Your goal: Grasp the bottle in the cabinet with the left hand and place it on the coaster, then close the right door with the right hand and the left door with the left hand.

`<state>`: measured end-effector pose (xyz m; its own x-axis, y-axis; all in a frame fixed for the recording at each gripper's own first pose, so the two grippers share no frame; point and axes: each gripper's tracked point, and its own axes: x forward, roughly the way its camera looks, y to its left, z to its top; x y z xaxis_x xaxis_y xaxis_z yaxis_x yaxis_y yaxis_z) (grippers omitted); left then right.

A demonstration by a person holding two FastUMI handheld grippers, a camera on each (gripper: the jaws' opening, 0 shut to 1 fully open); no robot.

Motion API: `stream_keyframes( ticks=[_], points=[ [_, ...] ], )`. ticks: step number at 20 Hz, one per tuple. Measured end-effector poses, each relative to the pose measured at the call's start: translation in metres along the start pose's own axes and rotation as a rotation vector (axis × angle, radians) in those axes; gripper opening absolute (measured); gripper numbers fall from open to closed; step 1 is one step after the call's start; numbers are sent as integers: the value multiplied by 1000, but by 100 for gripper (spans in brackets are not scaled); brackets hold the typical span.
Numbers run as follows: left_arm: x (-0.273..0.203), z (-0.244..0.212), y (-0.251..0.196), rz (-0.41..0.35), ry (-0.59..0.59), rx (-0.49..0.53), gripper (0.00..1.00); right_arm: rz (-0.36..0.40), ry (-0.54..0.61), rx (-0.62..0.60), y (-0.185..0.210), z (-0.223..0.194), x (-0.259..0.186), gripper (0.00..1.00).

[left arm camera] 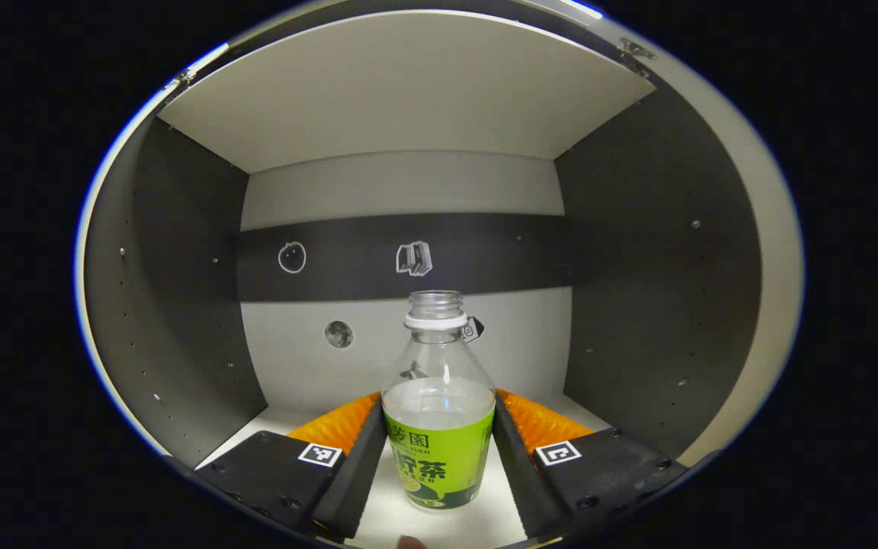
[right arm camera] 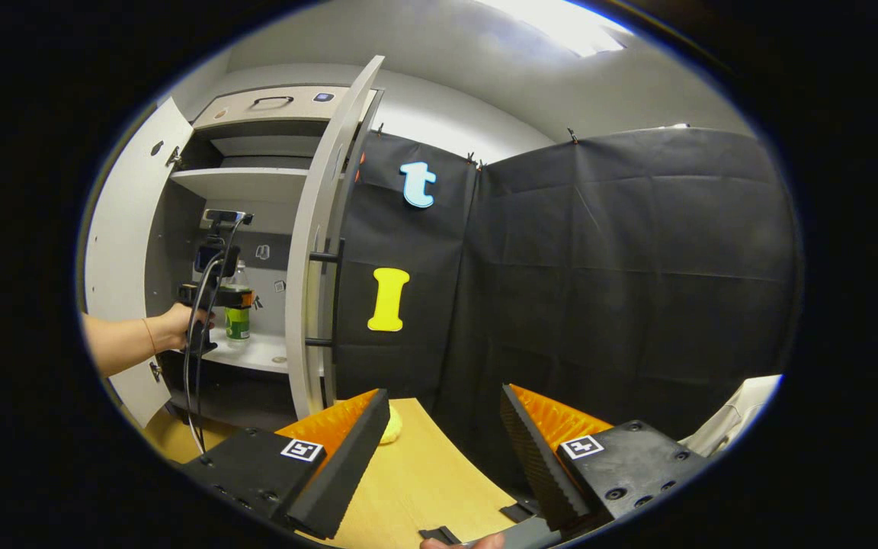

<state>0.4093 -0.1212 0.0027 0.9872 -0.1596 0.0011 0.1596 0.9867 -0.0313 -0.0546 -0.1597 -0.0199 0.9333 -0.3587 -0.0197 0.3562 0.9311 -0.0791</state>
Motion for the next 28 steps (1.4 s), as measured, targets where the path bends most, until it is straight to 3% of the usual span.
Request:
stream_keyframes(
  ticks=[8, 13, 14, 16, 21, 28],
  points=[
    [-101, 13, -1, -74, -38, 6, 77, 108, -69, 48, 29, 15, 2, 97],
    [-182, 4, -21, -138, -89, 26, 77, 221, -114, 53, 54, 29, -3, 98],
    [-198, -5, -26, -146, -92, 19, 77, 235, -117, 54, 57, 30, -2, 94],
    [-227, -26, -33, -145, -88, -11, 77, 257, -119, 61, 60, 31, 0, 97],
    [-287, -104, -42, -70, -31, -29, 77, 315, -132, 68, 72, 35, 10, 97],
    [-345, -190, -68, -19, -24, -20, 77, 465, -151, 83, 95, 35, 17, 98]
  ],
)
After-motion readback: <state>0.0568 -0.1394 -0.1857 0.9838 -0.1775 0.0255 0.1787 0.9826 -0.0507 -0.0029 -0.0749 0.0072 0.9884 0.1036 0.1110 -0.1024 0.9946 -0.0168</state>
